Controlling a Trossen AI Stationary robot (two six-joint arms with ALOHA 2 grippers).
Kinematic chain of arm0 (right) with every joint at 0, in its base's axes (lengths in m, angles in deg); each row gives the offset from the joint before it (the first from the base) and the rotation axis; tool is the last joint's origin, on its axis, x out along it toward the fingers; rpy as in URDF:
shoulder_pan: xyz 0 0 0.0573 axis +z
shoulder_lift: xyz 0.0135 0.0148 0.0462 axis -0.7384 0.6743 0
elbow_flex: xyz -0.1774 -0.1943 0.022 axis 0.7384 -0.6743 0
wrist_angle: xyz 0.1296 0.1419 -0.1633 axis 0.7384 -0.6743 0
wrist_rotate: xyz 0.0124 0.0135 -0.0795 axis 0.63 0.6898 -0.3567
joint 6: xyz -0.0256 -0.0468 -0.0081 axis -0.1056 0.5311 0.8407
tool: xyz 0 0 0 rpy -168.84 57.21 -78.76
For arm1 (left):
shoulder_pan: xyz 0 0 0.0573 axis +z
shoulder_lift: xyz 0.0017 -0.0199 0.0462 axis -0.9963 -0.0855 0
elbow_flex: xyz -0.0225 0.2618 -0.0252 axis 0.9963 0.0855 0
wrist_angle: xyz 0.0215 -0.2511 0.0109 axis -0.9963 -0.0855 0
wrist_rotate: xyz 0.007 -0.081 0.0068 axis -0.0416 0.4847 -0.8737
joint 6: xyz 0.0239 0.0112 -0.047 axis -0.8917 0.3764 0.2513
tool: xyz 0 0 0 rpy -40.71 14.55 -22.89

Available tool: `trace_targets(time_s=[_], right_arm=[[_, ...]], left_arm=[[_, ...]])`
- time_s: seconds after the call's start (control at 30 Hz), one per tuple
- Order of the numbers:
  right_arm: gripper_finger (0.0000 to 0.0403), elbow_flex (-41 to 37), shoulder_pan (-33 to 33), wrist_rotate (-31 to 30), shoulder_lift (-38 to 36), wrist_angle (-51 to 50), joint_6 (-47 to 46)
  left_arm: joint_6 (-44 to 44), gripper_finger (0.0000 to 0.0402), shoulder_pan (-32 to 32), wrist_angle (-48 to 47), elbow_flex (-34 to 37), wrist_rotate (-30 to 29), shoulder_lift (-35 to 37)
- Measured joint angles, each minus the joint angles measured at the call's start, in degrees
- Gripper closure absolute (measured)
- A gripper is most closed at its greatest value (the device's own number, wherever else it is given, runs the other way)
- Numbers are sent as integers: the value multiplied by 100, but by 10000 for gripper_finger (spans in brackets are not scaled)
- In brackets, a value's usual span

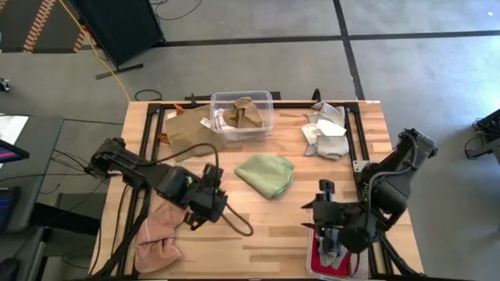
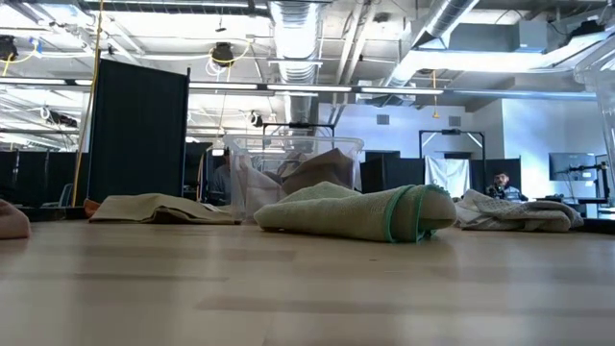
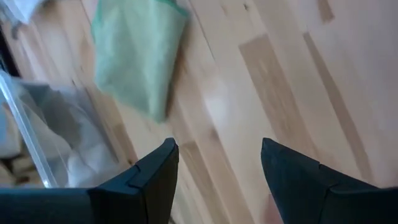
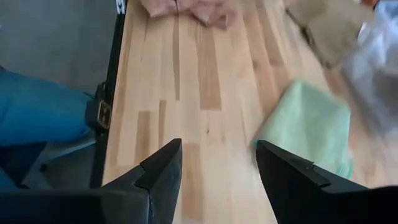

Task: Sort towels by color in basket
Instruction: Put the light brown towel into the top transparent bin

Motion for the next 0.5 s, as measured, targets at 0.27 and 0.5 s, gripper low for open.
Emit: trace_targets(time_s=[0.27,0.5], right_arm=[[170,0,-524,3,6,581,1418],[170,-282,-1017,80,20,1204,2366]], left_arm=[[1102,182,-901,-519,231,-317,23],[2090,182,-1653,-521,1048,-398,136]])
